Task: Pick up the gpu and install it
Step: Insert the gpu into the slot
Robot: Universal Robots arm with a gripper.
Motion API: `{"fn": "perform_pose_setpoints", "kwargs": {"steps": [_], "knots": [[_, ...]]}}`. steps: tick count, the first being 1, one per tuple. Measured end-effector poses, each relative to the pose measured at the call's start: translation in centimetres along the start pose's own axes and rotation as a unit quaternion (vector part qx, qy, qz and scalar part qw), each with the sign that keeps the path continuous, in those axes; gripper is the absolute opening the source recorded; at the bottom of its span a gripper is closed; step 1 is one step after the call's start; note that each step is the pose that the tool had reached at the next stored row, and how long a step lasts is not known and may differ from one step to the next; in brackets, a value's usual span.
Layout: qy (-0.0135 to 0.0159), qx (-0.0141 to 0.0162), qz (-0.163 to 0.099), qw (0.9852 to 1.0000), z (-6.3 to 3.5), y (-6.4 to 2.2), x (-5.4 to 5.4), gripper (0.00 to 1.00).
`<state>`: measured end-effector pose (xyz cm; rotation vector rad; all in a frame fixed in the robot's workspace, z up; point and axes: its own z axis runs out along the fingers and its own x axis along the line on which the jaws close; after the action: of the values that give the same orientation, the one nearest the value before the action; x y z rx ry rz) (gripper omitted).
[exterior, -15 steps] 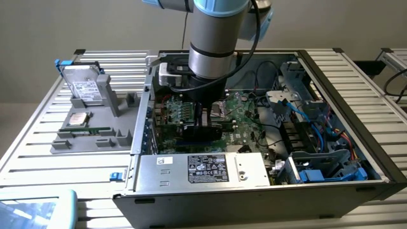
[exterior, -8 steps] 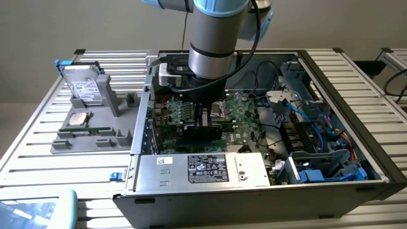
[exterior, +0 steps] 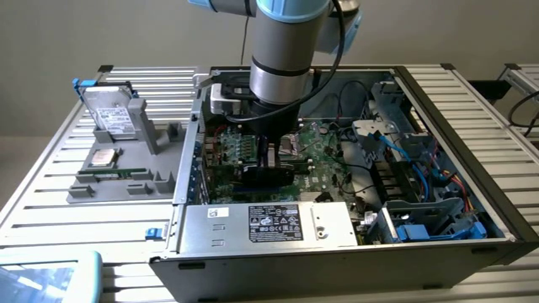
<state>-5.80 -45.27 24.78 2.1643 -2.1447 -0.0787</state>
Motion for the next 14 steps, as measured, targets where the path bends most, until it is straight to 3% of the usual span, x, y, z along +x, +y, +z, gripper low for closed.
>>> {"fn": "perform_pose_setpoints", "kwargs": {"steps": [14], "knots": [[0.0009, 0.0003, -0.009, 1.0, 0.02, 0.0, 0.0, 0.27]]}}
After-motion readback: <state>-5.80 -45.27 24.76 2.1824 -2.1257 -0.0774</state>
